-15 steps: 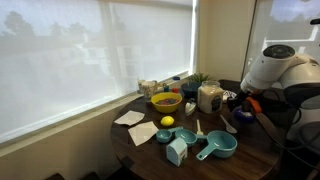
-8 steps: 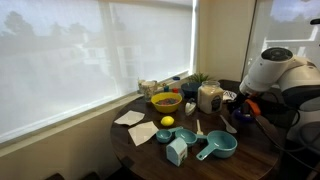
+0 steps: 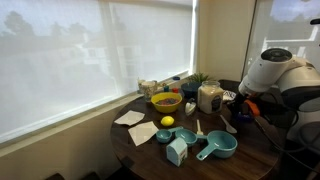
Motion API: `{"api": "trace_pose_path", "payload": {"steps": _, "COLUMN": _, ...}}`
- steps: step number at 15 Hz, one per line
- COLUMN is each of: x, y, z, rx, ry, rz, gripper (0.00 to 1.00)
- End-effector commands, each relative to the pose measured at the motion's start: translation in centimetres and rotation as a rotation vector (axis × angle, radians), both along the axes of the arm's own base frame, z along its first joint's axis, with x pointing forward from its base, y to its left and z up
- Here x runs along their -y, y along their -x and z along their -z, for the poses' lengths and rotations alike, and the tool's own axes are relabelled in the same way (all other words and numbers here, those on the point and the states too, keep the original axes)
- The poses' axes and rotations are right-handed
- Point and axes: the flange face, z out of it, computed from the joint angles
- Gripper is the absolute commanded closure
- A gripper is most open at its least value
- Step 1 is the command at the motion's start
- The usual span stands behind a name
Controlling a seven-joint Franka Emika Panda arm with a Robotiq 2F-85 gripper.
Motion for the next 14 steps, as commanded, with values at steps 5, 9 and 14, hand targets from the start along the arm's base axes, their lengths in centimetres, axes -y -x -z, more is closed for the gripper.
{"api": "trace_pose_path", "payload": {"steps": 5, "x": -0.2, "y": -0.1, "z": -0.1, "rx": 0.025, "ry": -0.024, "rz": 0.008, "gripper": 0.99}}
{"api": "trace_pose_path", "payload": {"steps": 9, "x": -0.4, "y": -0.1, "z": -2.0, "rx": 0.047, "ry": -0.007, "rz": 0.000, "gripper": 0.99}}
{"api": "trace_pose_path", "payload": {"steps": 14, "x": -0.8, "y": -0.2, "z": -5.7, "rx": 0.159, "ry": 0.004, "rz": -0.034, "gripper": 0.99}}
